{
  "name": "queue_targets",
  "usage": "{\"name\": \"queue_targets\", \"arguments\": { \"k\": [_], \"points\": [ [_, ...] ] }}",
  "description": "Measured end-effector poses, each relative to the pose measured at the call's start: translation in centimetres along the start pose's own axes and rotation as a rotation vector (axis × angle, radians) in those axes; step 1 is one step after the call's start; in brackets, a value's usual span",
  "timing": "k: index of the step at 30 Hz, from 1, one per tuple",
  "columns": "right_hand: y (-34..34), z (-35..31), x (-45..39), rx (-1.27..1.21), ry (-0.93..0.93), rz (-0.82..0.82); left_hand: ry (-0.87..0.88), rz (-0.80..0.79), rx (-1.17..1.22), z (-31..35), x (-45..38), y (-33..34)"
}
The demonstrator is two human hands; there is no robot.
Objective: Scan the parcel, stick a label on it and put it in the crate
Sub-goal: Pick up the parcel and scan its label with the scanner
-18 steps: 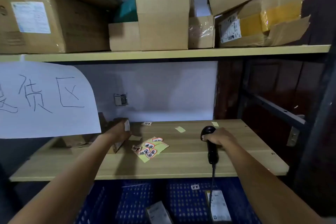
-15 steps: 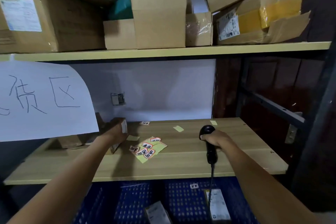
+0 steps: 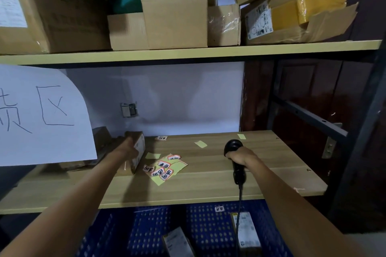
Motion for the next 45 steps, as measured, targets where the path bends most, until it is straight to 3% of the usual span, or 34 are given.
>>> {"name": "queue_targets", "arguments": {
  "k": [3, 9, 12, 15, 19, 25, 30, 37, 45],
  "points": [
    [0.2, 0.2, -0.3, -0.106, 0.002, -0.03, -0.034, 0.022, 0.084, -0.5, 0.0, -0.6],
    [-0.2, -0.2, 0.9, -0.756, 0.038, -0.305, -0.06, 0.162, 0.428, -0.5, 0.3, -2.1],
    [-0.6, -2.5, 2.6, -0.841, -0.048, -0.386, -0.029, 0.137, 0.775, 1.8, 2.0, -2.7],
    [-0.9, -5.8, 4.4, -0.888, -0.157, -0.42, 0.022, 0.077, 0.947, 4.3, 2.9, -2.6],
    [-1.3, -9.2, 7.0, -0.843, -0.296, -0.401, 0.081, 0.046, 0.976, 7.2, 3.5, -2.0],
    [-2.5, -10.5, 9.0, -0.927, -0.357, -0.26, 0.114, -0.005, 0.943, 9.2, 3.7, 0.0],
    [-3.1, -10.0, 9.6, -0.848, -0.379, -0.218, 0.12, 0.005, 0.906, 9.1, 3.2, 0.5],
    [-3.7, -8.5, 10.4, -0.272, -0.558, -0.095, 0.126, 0.001, 0.973, 8.9, 4.1, -1.9],
    [-2.6, -9.1, 11.2, -0.098, -0.757, -0.012, 0.14, 0.063, 0.874, 8.2, 4.7, -3.1]
  ]
}}
Point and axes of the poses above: each hand's wrist, its own x-axis away from the middle knuckle, its own y-axis out of the palm, z = x × y, the point moved 4 cm from there along -x, towards the middle knuckle
